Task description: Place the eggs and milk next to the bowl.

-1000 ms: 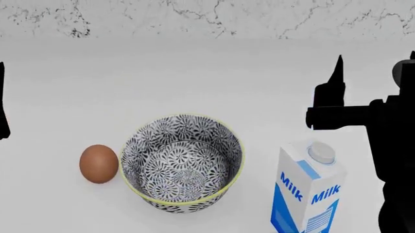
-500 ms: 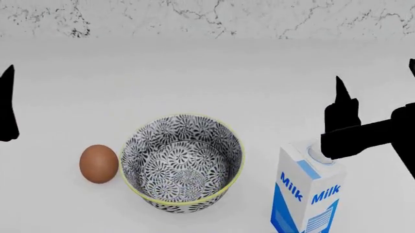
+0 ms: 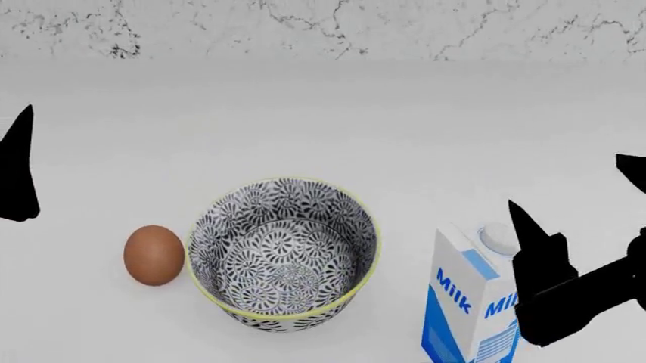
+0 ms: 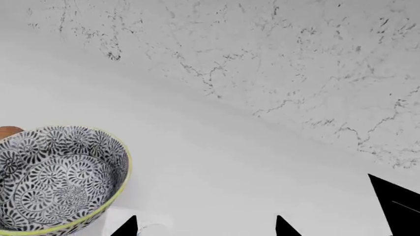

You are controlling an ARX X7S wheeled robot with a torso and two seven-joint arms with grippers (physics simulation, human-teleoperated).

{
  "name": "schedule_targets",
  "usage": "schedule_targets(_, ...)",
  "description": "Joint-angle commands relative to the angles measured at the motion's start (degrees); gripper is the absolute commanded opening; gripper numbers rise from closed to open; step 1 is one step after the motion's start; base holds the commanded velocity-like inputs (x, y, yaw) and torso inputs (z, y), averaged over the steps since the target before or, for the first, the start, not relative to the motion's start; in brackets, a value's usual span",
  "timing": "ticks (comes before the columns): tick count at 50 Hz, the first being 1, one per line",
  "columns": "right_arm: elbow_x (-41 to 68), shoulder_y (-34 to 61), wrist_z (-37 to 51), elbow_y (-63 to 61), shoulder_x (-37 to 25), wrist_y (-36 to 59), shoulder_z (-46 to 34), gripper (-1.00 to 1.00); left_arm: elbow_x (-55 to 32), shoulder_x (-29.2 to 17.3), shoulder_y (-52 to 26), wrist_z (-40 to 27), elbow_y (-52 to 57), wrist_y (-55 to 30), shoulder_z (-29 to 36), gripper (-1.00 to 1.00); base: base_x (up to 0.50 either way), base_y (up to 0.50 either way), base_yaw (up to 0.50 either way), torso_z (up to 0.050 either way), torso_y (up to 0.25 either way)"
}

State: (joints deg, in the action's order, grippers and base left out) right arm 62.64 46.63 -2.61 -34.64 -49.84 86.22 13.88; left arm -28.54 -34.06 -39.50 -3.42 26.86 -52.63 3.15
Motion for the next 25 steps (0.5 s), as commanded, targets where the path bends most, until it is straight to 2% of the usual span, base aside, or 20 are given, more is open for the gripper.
schedule_targets(1,10.1,-1.2,-0.9,-1.6,-2.6,2.2,6.1,1.0,1.5,0.8,-0.2,2.7,-3.4,2.9,-0.8,1.0,0.0,0.0,0.0,0.0,0.0)
schedule_targets(14,14.7,-5.3,-0.9,-3.1,-5.0,-0.1,8.1,1.0,1.0,0.8,-0.5,2.0,-1.9,1.4,-0.5,1.0,0.0,0.0,0.0,0.0,0.0)
schedule_targets(25,8.2,-8.8,-3.8,-2.6,-4.3,-5.2,3.3,1.0,0.9,0.5,-0.2,1.9,-1.9,1.5,-0.7,1.0,0.0,0.0,0.0,0.0,0.0)
